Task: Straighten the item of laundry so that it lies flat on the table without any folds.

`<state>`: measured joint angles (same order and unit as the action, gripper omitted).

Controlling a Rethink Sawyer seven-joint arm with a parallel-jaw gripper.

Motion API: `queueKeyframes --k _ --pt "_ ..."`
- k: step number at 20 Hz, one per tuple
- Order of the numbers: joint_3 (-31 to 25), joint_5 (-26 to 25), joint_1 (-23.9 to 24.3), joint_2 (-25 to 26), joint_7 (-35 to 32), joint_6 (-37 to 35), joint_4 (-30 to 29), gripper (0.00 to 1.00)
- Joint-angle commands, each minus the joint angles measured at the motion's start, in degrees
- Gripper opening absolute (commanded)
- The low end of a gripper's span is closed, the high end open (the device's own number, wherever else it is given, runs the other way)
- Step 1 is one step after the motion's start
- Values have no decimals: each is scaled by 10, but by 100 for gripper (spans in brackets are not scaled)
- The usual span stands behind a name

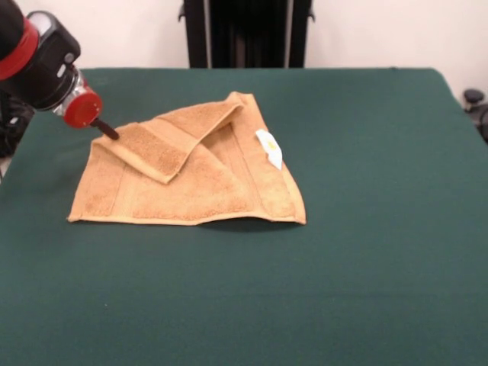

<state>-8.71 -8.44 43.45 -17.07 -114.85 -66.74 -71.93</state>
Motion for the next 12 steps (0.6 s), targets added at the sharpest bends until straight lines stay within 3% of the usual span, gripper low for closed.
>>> queueKeyframes --k 1,10,11,12 --pt "-64 -47 -14 -5 129 54 -33 100" --pt "-82 -64 -12 -11 114 85 -43 100" --pt "-81 -63 -12 -13 108 87 -47 0" --pt "-80 -63 -12 -17 105 93 -54 0"
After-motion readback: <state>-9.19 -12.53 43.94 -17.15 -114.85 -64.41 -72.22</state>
